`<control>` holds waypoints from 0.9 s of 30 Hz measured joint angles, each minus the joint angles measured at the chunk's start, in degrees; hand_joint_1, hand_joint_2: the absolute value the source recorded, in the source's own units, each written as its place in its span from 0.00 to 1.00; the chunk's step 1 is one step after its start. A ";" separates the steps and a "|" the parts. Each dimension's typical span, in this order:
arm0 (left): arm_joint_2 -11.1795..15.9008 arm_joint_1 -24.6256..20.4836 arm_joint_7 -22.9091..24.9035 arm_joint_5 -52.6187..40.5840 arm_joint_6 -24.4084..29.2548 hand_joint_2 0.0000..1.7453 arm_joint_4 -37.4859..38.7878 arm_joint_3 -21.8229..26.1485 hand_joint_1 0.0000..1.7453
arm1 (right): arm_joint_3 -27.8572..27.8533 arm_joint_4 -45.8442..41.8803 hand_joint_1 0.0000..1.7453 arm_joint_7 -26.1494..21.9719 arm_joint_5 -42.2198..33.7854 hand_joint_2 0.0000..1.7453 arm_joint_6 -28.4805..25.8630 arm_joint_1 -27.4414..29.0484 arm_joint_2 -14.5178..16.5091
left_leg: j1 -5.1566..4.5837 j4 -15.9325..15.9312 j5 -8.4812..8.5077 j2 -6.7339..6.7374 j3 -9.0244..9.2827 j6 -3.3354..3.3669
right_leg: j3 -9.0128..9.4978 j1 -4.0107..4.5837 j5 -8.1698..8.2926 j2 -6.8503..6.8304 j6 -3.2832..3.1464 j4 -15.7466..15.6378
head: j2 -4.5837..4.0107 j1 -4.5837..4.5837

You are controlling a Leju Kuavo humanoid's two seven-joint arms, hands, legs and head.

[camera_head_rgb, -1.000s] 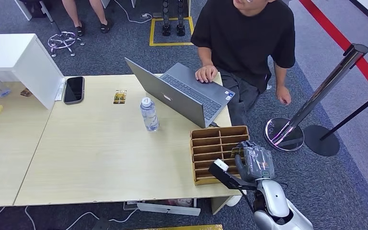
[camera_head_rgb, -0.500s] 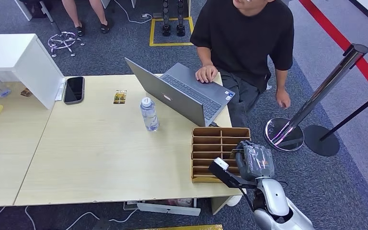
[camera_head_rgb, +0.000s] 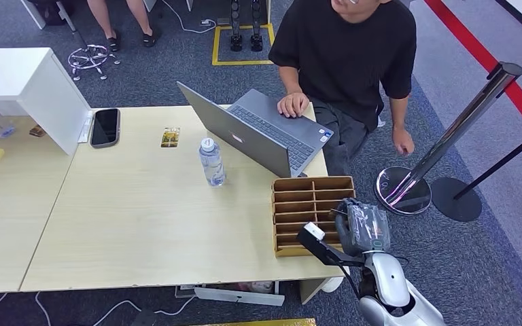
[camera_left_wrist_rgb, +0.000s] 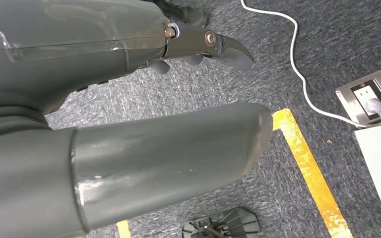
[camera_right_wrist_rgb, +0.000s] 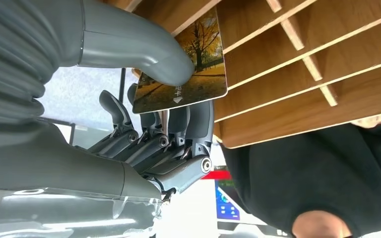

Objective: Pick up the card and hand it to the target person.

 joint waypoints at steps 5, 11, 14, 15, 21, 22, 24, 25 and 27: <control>-0.01 0.02 -0.09 -0.05 0.01 0.00 0.00 0.00 0.00 | -0.62 -1.77 0.80 1.17 2.06 1.00 0.24 0.30 -0.75 | 0.00 0.01 0.00 0.00 -0.01 0.00 | -0.01 0.00 0.00 0.00 0.00 0.00 | 0.00 -0.01; -0.01 0.08 -0.24 -0.08 0.02 0.00 0.00 0.00 0.00 | -2.08 -6.12 0.78 1.97 4.87 1.00 1.60 0.79 -1.78 | 0.00 0.01 0.00 0.00 -0.01 0.00 | 0.00 0.00 0.00 0.00 0.00 0.00 | 0.00 -0.01; -0.01 0.11 -0.42 -0.14 0.02 0.00 0.00 0.00 0.00 | -3.03 -8.85 0.78 2.30 6.05 1.00 2.50 0.97 -2.36 | 0.00 0.01 0.00 0.00 0.00 0.00 | 0.00 0.00 0.00 0.00 0.00 0.00 | 0.00 -0.01; -0.01 0.12 -0.45 -0.15 0.02 0.00 0.00 0.00 0.00 | -3.33 -9.71 0.78 2.36 6.35 1.00 2.83 0.97 -2.54 | 0.00 0.01 0.00 0.00 0.00 0.00 | 0.00 0.00 0.00 0.01 0.00 0.00 | 0.00 -0.01; -0.01 0.12 -0.56 -0.31 0.03 0.00 0.00 0.00 0.00 | -5.04 -14.86 0.77 2.40 7.78 1.00 4.56 0.97 -3.56 | 0.00 0.01 0.00 0.00 0.00 0.00 | 0.00 0.00 0.00 0.00 0.00 0.00 | 0.00 -0.01; -0.01 0.12 -0.57 -0.32 0.04 0.00 0.00 0.00 0.00 | -5.35 -15.65 0.77 2.41 7.94 1.00 4.79 0.96 -3.72 | 0.00 0.01 0.00 0.00 0.00 0.00 | 0.00 0.00 0.00 0.00 0.00 0.00 | 0.00 -0.01; -0.01 0.12 -0.58 -0.34 0.04 0.00 0.00 0.00 0.00 | -5.95 -17.11 0.76 2.44 8.15 1.00 5.14 0.96 -4.03 | 0.00 0.01 0.00 0.00 0.00 0.00 | 0.00 0.00 0.00 0.00 0.00 0.00 | 0.00 -0.01; -0.01 0.12 -0.58 -0.36 0.04 0.00 0.00 0.00 0.00 | -6.24 -17.76 0.77 2.45 8.24 1.00 5.29 0.96 -4.18 | 0.00 0.01 0.00 0.00 0.00 0.00 | 0.00 0.00 0.00 0.00 0.00 0.00 | 0.00 -0.01; -0.01 0.12 -0.57 -0.40 0.04 0.00 0.00 0.00 0.00 | -6.88 -18.99 0.77 2.48 8.38 1.00 5.48 0.96 -4.52 | 0.00 0.01 0.00 0.00 -0.01 0.00 | 0.00 0.00 0.00 0.00 0.00 0.00 | 0.00 -0.01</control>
